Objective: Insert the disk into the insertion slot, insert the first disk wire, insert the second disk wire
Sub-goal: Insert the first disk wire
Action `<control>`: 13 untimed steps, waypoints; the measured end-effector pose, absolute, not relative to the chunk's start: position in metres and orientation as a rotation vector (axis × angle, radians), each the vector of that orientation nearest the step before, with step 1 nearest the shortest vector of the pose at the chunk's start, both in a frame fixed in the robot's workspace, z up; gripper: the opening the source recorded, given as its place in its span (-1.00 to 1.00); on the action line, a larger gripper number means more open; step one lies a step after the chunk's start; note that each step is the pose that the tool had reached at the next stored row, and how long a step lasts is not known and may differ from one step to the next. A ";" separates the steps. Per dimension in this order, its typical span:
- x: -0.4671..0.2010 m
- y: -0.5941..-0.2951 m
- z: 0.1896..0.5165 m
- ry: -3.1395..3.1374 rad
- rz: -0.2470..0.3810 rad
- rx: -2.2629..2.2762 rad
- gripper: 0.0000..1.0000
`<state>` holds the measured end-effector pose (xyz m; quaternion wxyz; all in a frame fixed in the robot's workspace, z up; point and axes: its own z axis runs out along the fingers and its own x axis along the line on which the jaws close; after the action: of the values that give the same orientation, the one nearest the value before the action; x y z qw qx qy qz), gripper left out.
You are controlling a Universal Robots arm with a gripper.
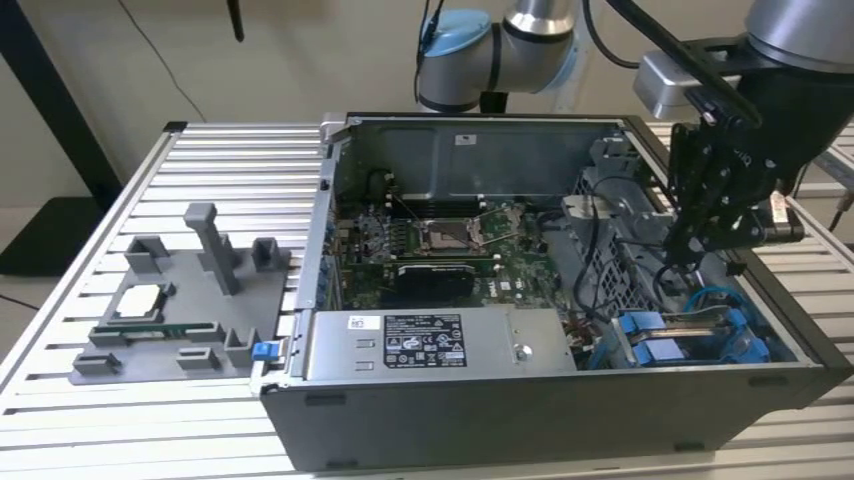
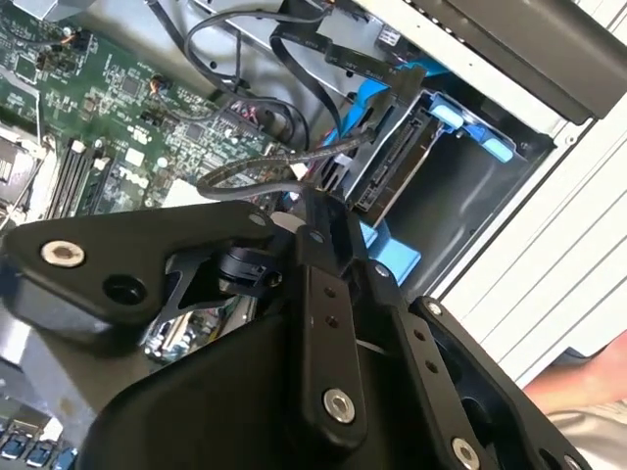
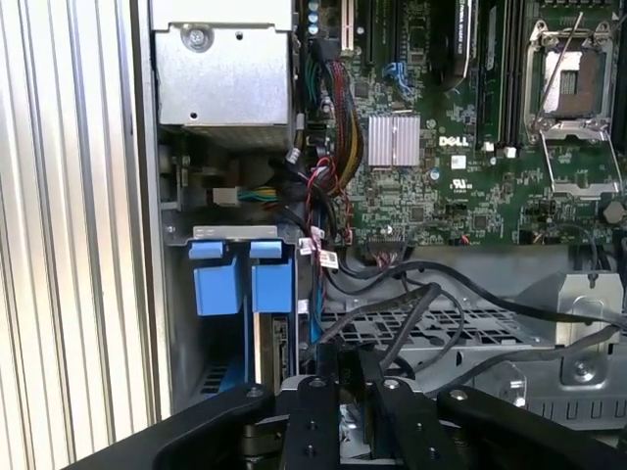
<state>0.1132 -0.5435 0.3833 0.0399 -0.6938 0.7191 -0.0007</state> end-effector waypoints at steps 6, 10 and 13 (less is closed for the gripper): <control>0.113 -0.547 0.382 2.208 -0.010 -2.128 -1.00; 0.113 -0.548 0.381 2.209 -0.012 -2.129 -1.00; 0.113 -0.548 0.381 2.209 -0.012 -2.129 -1.00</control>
<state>0.1132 -0.5483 0.3813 0.0369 -0.6934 0.7196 -0.0039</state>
